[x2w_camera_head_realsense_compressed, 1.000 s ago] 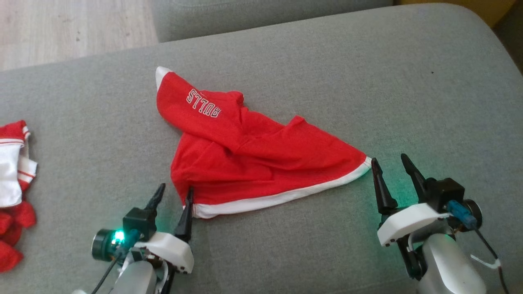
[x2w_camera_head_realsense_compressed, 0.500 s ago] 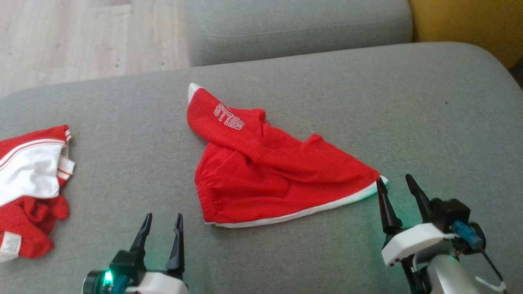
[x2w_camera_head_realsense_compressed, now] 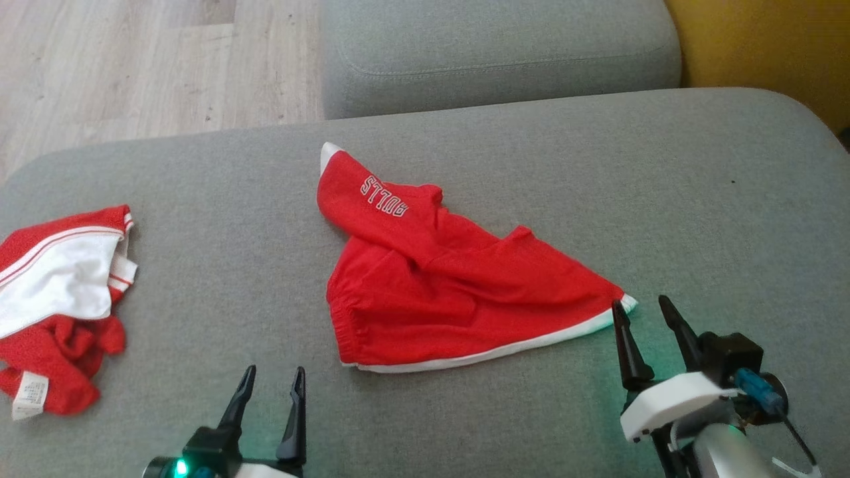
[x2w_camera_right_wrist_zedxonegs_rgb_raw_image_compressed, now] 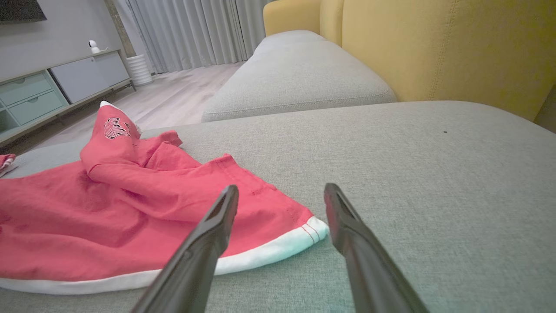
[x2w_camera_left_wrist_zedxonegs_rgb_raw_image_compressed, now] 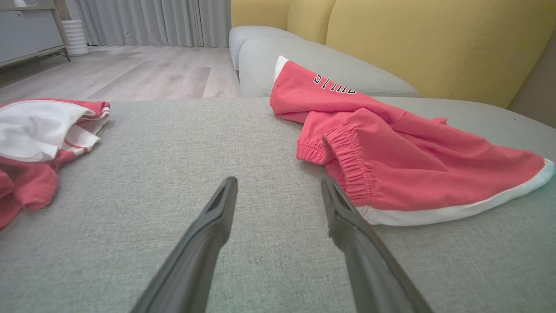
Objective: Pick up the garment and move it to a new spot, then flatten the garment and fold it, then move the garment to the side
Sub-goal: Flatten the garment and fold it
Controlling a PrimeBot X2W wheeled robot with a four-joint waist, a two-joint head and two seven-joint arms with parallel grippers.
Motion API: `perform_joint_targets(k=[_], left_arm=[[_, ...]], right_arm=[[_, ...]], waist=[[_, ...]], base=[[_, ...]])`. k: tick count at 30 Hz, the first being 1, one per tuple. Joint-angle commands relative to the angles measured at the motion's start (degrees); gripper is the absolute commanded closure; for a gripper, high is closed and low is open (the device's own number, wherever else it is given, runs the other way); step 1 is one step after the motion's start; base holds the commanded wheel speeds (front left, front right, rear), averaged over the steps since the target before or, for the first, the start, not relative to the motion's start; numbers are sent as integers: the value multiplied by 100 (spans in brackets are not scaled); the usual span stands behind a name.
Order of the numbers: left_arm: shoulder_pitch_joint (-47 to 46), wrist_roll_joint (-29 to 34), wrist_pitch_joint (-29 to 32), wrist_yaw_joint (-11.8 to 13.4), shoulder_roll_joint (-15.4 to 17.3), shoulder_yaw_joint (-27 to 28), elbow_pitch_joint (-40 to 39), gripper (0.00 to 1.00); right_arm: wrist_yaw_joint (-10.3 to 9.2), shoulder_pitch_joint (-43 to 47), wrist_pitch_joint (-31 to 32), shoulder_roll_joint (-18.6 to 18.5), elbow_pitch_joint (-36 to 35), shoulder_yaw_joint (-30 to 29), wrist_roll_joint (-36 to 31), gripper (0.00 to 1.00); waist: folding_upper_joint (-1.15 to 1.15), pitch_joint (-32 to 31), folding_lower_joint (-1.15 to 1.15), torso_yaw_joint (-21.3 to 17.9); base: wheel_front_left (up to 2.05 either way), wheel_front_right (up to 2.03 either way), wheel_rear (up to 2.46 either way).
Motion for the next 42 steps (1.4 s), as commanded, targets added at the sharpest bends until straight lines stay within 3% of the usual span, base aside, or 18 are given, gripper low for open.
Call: perform_joint_targets(k=[1,11,23,31,42], left_arm=[[-205,-46,-30,-19,-10,129,-174,0],[-602,8,-30,-299,-11,-470,275,0],[-990,-207,-30,-339,4,-950,547,0],[-1072,-622,-30,-341,214,-1414,410,0],[-1272,-635,-31,-341,461,-1492,327,0]], right_arm=[[-4,-111,-69,2,-150,140,4,0],[-4,-221,-69,2,-139,211,-82,0],[-4,-455,-69,2,-151,257,-167,0],[-4,-493,-69,2,-152,286,-146,0],[-4,-580,-69,2,-139,349,-85,0]], waist=[[0,11,0,-17],[0,418,0,-69],[0,819,0,-187],[0,865,0,-219],[0,991,0,-255]], base=[[0,0,0],[0,0,0],[0,0,0],[0,0,0],[0,0,0]])
